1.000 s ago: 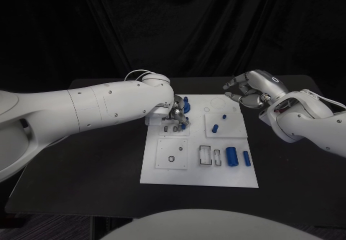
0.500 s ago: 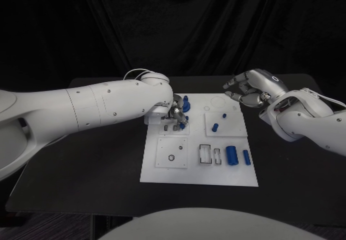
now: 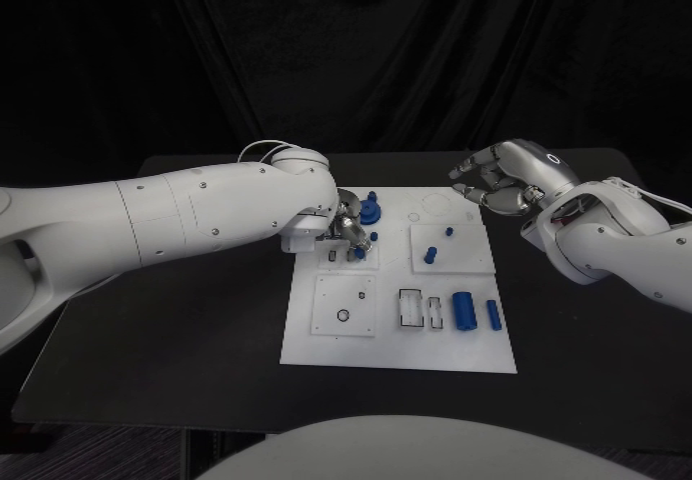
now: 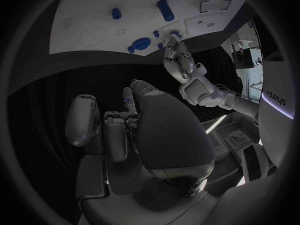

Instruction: Assemble the parts on the task board

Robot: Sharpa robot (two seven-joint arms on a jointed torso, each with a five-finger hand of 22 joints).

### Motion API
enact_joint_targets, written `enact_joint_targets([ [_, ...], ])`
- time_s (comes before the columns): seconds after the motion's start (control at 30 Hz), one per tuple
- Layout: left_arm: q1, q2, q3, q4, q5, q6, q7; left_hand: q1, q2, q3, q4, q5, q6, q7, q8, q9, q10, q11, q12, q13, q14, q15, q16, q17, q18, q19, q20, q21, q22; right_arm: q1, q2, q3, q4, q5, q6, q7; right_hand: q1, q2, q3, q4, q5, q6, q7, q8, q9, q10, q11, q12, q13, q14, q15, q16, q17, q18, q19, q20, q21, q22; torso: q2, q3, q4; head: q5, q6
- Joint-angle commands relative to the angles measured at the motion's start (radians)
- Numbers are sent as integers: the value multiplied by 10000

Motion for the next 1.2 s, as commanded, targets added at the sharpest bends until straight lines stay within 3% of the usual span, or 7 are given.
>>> enact_joint_targets([
  [0.03,-29,-112,8,166,30,-403,87,-121,17,65,16,3,55,-4,-53,12,1057,-16,35,2634,1039,11,26,2633,52,688,-23,-46,2271,-23,-19,8,9,-17,17,-213,85,14,31,-51,35,86,-10,-66,-11,1071,55,27,2635,1059,92,25,2634,-91,17,63,-67,1600,-14,-3,-7,-9,0],
  [0.2,-28,-315,7,353,30,-549,101,-168,15,110,29,-12,71,-7,-57,31,1057,-17,35,2634,1039,10,26,2633,52,688,-24,-46,2272,-25,-21,8,3,-17,28,-215,90,14,37,-56,41,91,-6,-68,-12,1071,59,27,2635,1059,94,25,2634,-89,13,65,-77,1597,-15,20,14,-4,0],
  [0.67,-29,-548,6,430,30,-660,84,-425,-19,270,120,-314,92,-1,-117,127,1057,-15,35,2634,1039,8,26,2633,66,649,-28,-63,2233,-30,-15,8,3,-17,67,-208,90,14,37,-56,41,91,-6,-68,-12,1071,59,27,2635,1059,94,25,2634,-89,13,65,-77,1597,11,6,-11,125,0],
  [1.2,-88,-675,6,389,30,-709,61,-535,-37,336,154,-508,67,8,-173,173,1057,-8,35,2634,1039,14,26,2633,72,630,-23,-72,2214,-33,-21,8,23,-17,56,-189,97,14,48,-64,50,108,-1,-68,-12,1071,67,27,2635,1059,100,25,2634,-86,8,70,-92,1594,10,0,-30,149,0],
])
